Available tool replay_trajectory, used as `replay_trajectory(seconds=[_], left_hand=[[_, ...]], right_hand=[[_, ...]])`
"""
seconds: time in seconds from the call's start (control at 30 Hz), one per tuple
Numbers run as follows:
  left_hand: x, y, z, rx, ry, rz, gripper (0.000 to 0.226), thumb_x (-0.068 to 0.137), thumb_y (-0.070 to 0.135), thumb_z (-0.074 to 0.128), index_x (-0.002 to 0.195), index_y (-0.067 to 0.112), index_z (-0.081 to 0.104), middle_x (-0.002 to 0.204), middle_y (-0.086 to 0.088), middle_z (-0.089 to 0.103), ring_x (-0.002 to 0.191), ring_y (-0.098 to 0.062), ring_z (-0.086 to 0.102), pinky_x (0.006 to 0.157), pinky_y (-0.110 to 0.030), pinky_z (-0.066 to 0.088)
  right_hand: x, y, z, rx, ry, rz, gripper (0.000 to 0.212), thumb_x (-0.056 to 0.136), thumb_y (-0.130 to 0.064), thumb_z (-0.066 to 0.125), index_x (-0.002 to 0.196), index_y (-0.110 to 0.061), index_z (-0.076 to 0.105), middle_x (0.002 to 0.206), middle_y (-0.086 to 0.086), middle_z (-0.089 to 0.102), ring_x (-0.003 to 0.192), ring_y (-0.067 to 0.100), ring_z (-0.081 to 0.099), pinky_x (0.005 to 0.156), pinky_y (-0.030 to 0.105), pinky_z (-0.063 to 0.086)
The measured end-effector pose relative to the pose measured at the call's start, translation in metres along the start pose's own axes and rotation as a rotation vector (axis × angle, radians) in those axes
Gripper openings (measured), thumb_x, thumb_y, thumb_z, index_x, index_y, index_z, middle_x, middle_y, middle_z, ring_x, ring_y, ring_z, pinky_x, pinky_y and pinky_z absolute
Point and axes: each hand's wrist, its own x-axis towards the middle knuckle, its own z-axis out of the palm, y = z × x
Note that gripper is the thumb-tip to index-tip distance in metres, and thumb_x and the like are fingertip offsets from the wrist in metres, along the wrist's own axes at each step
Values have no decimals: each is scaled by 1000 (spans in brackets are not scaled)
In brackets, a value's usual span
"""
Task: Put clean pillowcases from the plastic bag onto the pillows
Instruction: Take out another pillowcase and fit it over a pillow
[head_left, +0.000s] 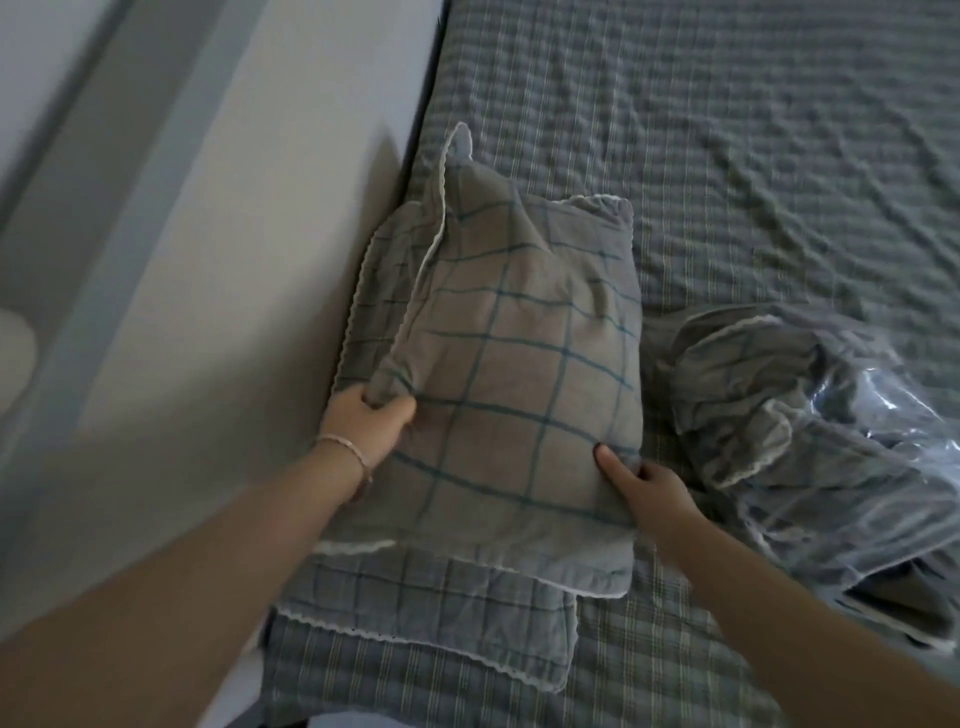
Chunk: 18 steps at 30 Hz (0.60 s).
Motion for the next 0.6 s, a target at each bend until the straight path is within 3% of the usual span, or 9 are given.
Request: replay_trajectory(seconds=[0.07,0.17,0.27,0.33,0.4,0.47,0.53,0.6], left_hand=[[0,20,-40,-3,32,72,17,64,29,63,70,12,60,76,-10,55,61,-14,46,50,-24,36],[-6,17,-102,77,22,58,33,67,30,64,91,7,65,84,-11,58,78,-20,53,63,-30,37],[-14,-46,-120,475,-21,25,24,81,11,66,101,0,62,92,-18,60,95,-31,58,73,-30,38],[-31,-101,-101,719,-197,-87,47,82,22,64,125,8,52,120,-19,57,113,-33,53,91,-32,43],[-39,-124,-81,785,-330,-106,60,79,34,61,134,22,42,133,-12,51,116,-27,53,97,-31,44],[-27,-105,-63,621,-225,-64,65,81,32,61,138,17,36,135,-14,49,118,-29,51,99,-34,43],[0,-68,-50,458,-72,-24,75,86,30,60,146,9,20,146,-17,32,131,-32,37,108,-35,32],[34,-34,-42,325,-3,-63,89,84,42,61,147,8,9,153,-13,18,138,-29,24,112,-36,22]], right_hand=[[-25,-32,5,-14,8,-118,37,82,-43,65,95,-9,66,98,10,68,90,26,63,88,44,51],[-78,-61,18,88,-41,-250,18,84,-31,67,83,-13,64,86,7,70,83,24,65,82,41,53],[-110,-30,45,89,-133,-103,8,83,-22,66,81,-15,62,87,6,69,89,26,64,84,37,51],[-109,20,67,-79,-157,58,23,77,-27,70,91,-13,59,96,8,65,101,29,61,88,35,48],[-106,51,75,-138,-230,188,66,56,-40,74,109,-6,55,107,11,62,105,31,59,91,38,48],[-85,56,69,-212,-205,180,72,62,-43,74,119,-5,51,118,14,58,106,31,58,93,41,48],[-56,29,60,-251,-37,43,71,77,-39,69,133,-7,41,128,13,48,116,30,50,98,44,44],[-23,-6,47,-150,40,-65,85,76,-43,71,143,-11,28,138,10,36,127,30,39,104,47,39]])
